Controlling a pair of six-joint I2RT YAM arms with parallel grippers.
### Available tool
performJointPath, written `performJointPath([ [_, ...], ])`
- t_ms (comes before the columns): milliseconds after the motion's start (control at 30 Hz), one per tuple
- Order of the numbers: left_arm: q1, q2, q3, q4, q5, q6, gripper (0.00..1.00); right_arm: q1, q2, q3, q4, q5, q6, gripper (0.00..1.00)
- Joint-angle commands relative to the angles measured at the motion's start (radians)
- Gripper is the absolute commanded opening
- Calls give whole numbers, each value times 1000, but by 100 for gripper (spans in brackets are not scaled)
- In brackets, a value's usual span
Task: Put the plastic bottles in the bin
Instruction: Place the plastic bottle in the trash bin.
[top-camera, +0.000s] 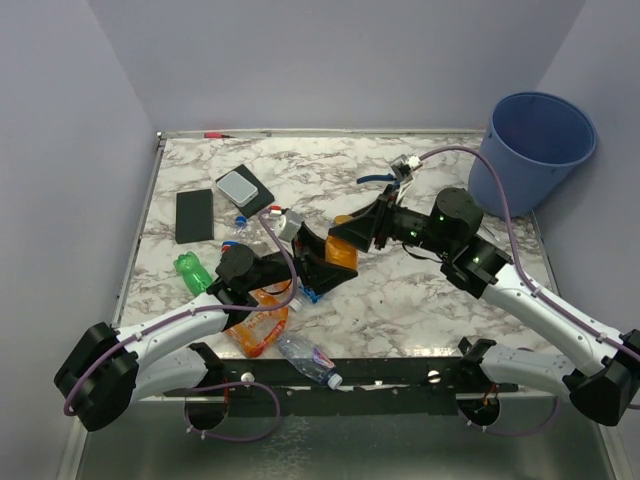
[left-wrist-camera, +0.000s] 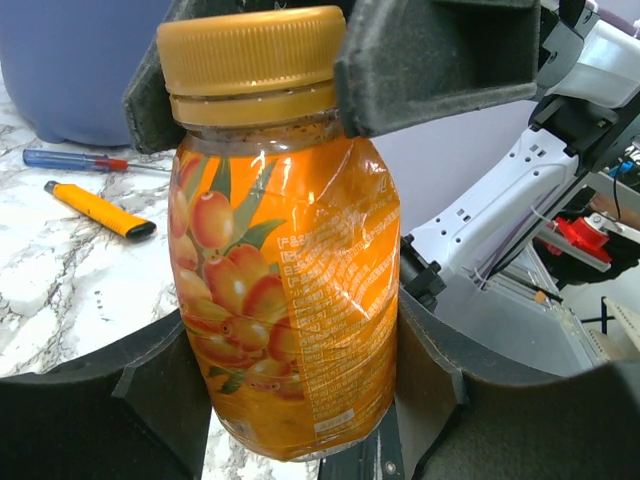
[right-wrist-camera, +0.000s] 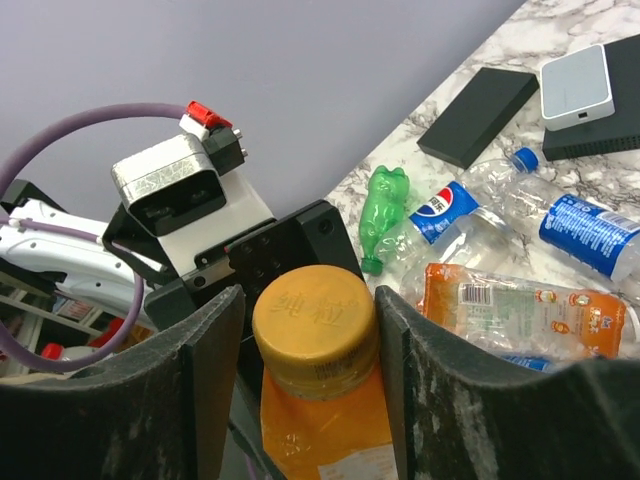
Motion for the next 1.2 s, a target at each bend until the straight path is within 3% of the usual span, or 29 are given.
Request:
performJointPath([
  [0, -6, -1, 15, -24, -15, 29, 24, 8, 28, 47, 35, -37, 66, 55],
  [100, -7, -5, 14, -28, -18, 34, 24, 9, 39, 61, -3, -43, 58, 40],
  [167, -6, -7, 15, -29, -19, 34, 29, 9, 29, 52, -16, -23, 55, 15],
  [200, -6, -9, 14, -33, -24, 34, 42, 9, 19, 52, -28, -10, 49, 5],
  [267, -6, -24, 9, -37, -48, 37, 89, 8, -6, 78, -83, 32, 8, 0],
  [300, -7, -40, 3, -37, -70, 42, 98, 8, -20, 110, -146, 79, -26, 0],
  [433, -6, -134, -36, -49, -217, 70, 99, 9, -48, 329, -403, 332, -233, 0],
  [567, -6, -234, -55, -94, -370, 123, 99, 7, -34, 548, -532, 814, -433, 0],
  [633, -7, -273, -59, -121, -421, 156, 99, 7, -27, 594, -437, 1092, -583, 0],
  [700, -6, -301, -60, -144, -460, 184, 99, -12, -24, 547, -126, 1301, -837, 0],
  [733, -7, -317, -62, -154, -488, 190, 99, -37, -13, 510, 75, 1335, -1000, 0],
  [800, -6, -339, -72, -167, -547, 197, 99, -148, 54, 534, 237, 1336, -1038, 0],
  [967, -6, -366, -74, -217, -657, 203, 99, -477, 309, 801, 47, 1235, -743, 0],
  [1067, -7, -368, -69, -236, -674, 207, 99, -607, 479, 967, -86, 1200, -596, 0],
  [1167, -6, -363, -65, -247, -675, 213, 99, -687, 600, 1039, -129, 1209, -549, 0],
])
